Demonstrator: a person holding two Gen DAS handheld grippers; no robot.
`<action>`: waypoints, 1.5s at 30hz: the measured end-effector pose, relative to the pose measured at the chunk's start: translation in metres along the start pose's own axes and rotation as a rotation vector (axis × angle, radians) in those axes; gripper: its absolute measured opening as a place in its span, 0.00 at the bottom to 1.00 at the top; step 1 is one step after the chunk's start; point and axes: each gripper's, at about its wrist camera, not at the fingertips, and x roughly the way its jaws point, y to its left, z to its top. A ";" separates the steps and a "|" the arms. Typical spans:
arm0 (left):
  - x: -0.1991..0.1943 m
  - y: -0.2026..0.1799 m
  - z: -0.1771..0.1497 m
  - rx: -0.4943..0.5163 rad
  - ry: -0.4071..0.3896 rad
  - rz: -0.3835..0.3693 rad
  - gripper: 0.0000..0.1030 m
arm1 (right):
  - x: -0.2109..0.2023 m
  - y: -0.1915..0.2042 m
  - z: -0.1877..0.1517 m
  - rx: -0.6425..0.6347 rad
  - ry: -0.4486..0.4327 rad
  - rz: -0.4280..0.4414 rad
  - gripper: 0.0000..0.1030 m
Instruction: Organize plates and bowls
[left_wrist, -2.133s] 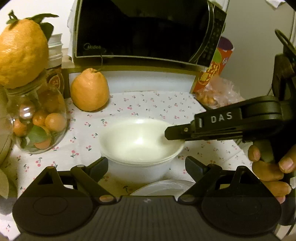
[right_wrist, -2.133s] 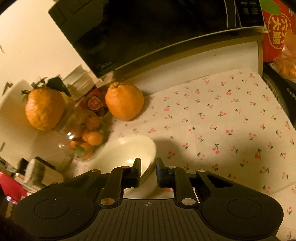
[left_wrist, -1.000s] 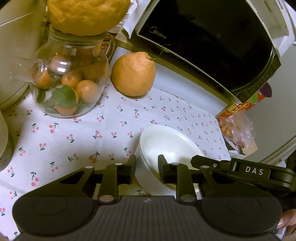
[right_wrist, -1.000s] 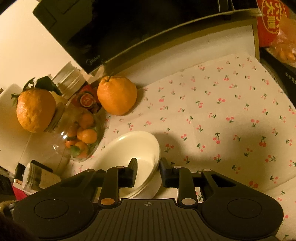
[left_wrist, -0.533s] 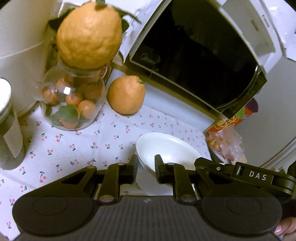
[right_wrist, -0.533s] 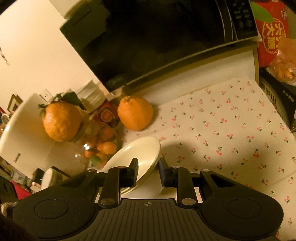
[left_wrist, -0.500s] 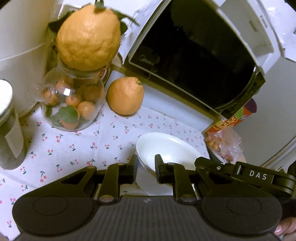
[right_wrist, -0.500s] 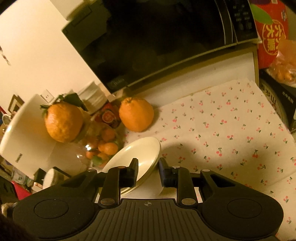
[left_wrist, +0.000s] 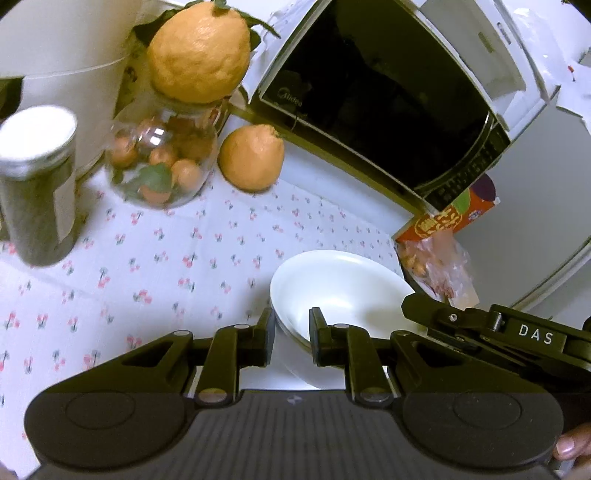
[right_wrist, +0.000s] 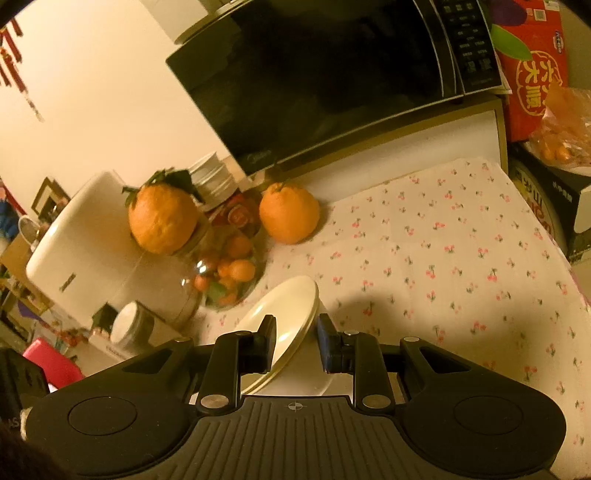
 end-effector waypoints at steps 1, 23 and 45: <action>-0.002 0.000 -0.004 0.001 0.003 0.002 0.15 | -0.002 0.000 -0.005 -0.005 0.002 -0.001 0.23; -0.018 0.003 -0.050 0.135 0.003 0.018 0.15 | 0.005 -0.011 -0.070 -0.049 0.103 -0.065 0.23; -0.026 -0.003 -0.050 0.175 -0.031 0.039 0.71 | -0.003 -0.019 -0.067 -0.041 0.079 -0.076 0.53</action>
